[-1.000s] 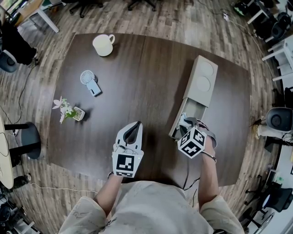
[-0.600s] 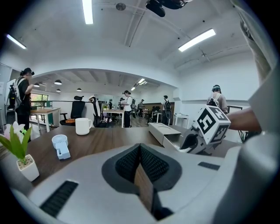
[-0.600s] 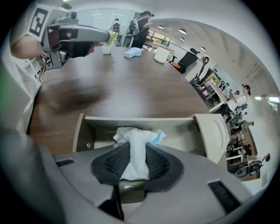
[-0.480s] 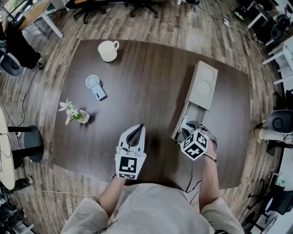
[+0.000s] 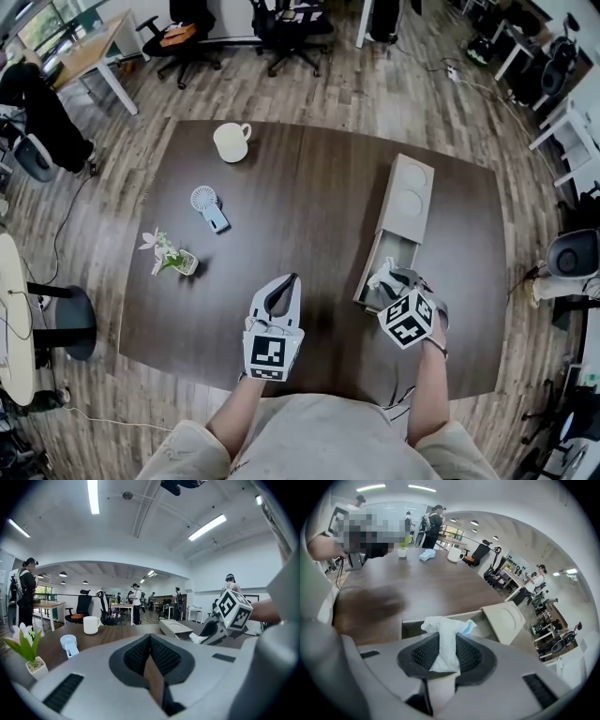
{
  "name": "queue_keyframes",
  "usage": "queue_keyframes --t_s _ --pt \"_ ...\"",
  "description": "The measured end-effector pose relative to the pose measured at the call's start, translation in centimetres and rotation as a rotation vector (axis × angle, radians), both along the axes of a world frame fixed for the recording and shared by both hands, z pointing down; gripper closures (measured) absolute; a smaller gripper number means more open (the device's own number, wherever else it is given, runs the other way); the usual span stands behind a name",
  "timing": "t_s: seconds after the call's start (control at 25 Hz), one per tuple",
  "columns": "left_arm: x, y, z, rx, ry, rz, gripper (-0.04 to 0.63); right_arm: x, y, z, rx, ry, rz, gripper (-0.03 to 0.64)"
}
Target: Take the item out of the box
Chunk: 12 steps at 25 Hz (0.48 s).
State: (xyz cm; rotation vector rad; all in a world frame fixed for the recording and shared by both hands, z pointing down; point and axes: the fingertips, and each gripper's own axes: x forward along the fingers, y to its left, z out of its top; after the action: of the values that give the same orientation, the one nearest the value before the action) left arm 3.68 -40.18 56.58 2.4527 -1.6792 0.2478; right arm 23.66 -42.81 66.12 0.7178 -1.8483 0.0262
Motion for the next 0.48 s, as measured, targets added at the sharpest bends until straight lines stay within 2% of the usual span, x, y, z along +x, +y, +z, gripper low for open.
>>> queue_keyframes --t_s 0.28,0.48 --pt "-0.7 0.6 -2.8 0.056 0.001 -0.015 0.594 -0.6 0.5 -4.6 0.106 -0.111 0.049 0.509" --pt "-1.5 0.7 -4.7 0.103 0.009 -0.039 0.594 -0.9 0.8 -8.8 0.209 -0.235 0.097 0.509"
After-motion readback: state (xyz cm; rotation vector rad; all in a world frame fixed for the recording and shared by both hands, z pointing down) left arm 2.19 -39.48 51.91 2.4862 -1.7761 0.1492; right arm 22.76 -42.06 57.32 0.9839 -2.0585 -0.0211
